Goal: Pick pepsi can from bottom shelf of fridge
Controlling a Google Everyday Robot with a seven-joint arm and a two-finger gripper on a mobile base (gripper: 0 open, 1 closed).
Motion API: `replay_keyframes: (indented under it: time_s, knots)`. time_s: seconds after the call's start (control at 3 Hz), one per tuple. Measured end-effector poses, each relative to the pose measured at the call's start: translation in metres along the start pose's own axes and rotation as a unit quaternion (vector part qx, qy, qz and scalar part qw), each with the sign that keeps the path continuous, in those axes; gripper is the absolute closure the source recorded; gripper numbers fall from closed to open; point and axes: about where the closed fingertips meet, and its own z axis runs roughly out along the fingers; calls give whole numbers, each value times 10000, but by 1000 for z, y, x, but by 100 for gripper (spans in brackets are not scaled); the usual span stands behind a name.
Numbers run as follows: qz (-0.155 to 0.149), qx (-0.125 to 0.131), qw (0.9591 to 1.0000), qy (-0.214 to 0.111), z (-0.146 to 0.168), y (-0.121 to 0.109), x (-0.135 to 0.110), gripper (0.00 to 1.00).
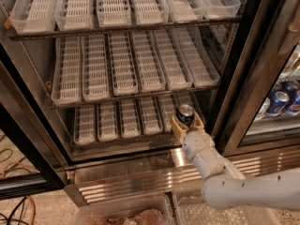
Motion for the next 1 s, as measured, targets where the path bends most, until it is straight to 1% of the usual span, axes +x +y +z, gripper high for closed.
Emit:
replay_keyframes:
  time_s: [0.33,0.67,1.0]
  knots:
    - [240,-797,9938,741,-61,48,4,100]
    - [581,-1315,9831,1137,-98,79,3,100]
    - [907,-1562,9740,1368,-119,96,3,100]
